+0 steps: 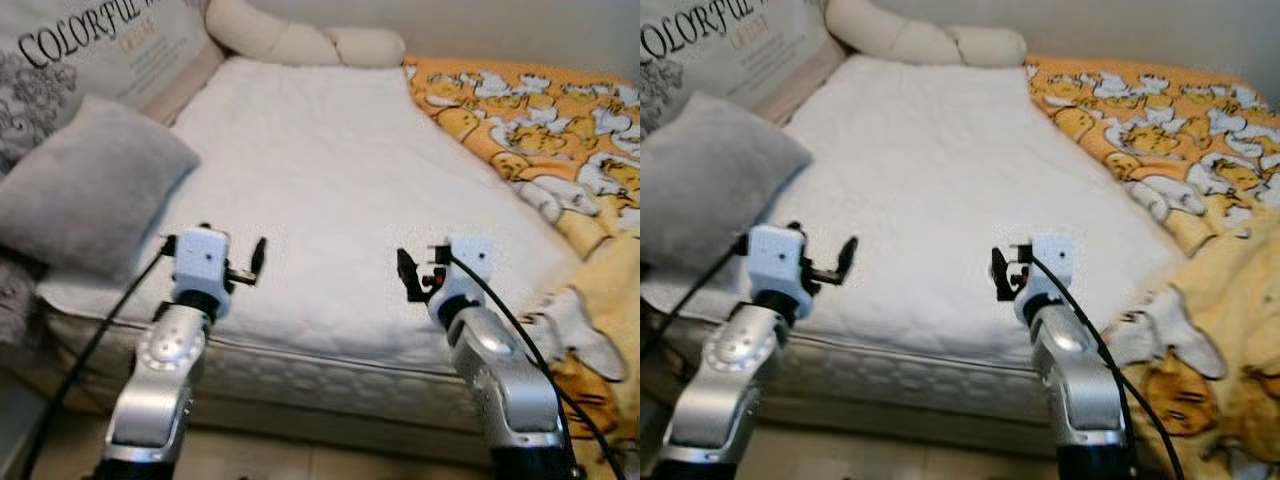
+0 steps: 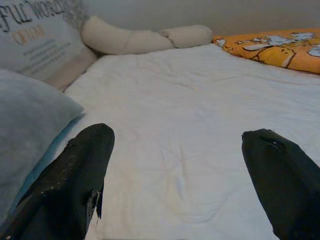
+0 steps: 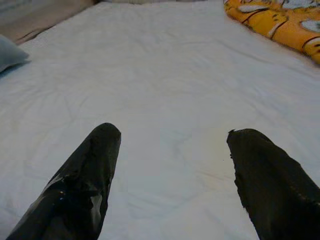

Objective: Clean up the room

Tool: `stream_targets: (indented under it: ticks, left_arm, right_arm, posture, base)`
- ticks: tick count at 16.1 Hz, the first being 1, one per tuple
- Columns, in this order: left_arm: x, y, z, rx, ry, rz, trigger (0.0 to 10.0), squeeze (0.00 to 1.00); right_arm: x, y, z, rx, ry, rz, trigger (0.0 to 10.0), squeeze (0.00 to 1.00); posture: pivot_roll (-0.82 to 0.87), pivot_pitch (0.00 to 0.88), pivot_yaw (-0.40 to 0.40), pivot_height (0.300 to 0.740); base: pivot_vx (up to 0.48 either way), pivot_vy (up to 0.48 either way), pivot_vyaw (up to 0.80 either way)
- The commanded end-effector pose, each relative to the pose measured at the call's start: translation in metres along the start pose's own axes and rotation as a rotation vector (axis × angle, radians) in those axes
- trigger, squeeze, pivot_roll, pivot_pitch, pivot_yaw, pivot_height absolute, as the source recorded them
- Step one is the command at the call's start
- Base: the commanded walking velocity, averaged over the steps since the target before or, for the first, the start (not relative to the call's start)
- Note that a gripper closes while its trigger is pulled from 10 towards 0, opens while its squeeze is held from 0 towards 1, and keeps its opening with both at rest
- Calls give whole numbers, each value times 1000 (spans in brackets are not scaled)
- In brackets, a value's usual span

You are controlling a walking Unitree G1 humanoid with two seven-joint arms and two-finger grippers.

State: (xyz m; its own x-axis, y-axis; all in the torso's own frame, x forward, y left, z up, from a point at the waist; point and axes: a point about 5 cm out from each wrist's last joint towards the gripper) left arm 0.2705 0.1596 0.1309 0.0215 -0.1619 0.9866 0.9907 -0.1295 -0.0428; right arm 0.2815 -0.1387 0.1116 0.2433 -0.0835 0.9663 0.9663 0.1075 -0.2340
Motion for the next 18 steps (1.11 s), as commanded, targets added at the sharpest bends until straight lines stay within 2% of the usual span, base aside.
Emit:
stream_targets:
  ticks: [1, 4, 5, 6, 9, 11, 12, 13, 14, 15, 16, 18]
  left_arm:
    - [2, 1, -7, -30, -1, -5, 10000, 627]
    - [1, 3, -8, -44, 10, -1, 10000, 624]
    - [1, 4, -8, -45, 9, -5, 10000, 553]
    - [0, 6, -9, -55, -3, 12, 10000, 549]
    - [-1, 10, -18, -166, 30, 22, 10000, 494]
    - [0, 11, -26, -247, 61, 18, 10000, 388]
    - [0, 11, -28, -265, 67, 17, 10000, 310]
    - [-1, 11, -29, -279, 63, 25, 10000, 282]
    - [-1, 10, -30, -291, 61, 24, 10000, 247]
    - [-1, 9, -32, -329, 76, 24, 10000, 71]
    - [-1, 7, -35, -375, 87, 25, 10000, 0]
    - [-1, 4, -35, -414, 100, 29, 10000, 0]
  right_arm:
    - [-4, 0, -9, -41, -20, 29, 10000, 0]
    - [-4, 2, -9, -45, -25, 34, 10000, 0]
    - [-4, 2, -9, -44, -25, 36, 10000, 0]
    - [-4, 3, -9, -42, -29, 42, 10000, 0]
    - [-8, 9, -13, -67, -57, 98, 10000, 0]
    - [-14, 15, -13, -90, -28, 149, 10000, 0]
    - [-15, 18, -10, -67, -16, 156, 10000, 443]
    - [-16, 21, -8, -67, -9, 170, 10000, 1000]
    - [-18, 23, -6, -63, -12, 182, 10000, 1000]
    - [-20, 32, -5, -74, -28, 212, 10000, 1000]
    - [-22, 43, -5, -99, -28, 240, 10000, 1000]
    - [-22, 58, -1, -109, -19, 271, 10000, 1000]
  posture:
    - [30, 0, 0, 740]
    - [26, 0, -2, 740]
    - [24, 0, -2, 740]
    - [24, 0, -5, 740]
    - [26, 0, -7, 740]
    - [32, 0, -8, 740]
    - [32, 0, -4, 740]
    - [31, 0, -3, 740]
    - [31, 0, -3, 740]
    - [31, 0, 1, 740]
    - [39, 0, 0, 740]
    - [53, 0, -3, 740]
  base:
    - [0, -480, 0]
    - [0, -454, 0]
    - [0, 0, 0]
    - [0, 0, 0]
    - [0, 0, 0]
    - [0, 0, 0]
    - [0, 0, 0]
    - [0, 0, 0]
    - [0, 0, 0]
    - [0, 0, 0]
    - [0, 0, 0]
    - [0, 0, 0]
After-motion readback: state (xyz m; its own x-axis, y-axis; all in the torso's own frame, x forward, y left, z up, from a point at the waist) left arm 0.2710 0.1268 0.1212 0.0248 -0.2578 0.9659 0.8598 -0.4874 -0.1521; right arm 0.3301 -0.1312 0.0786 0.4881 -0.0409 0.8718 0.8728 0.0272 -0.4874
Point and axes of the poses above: a point about 5 cm out from each wrist's last joint towards the gripper, its own y axis pointing out of the wrist towards the gripper, its own x axis along the axis of the wrist's last joint, z = x × y, and after that the axes turned 1 degree about y, right-handed
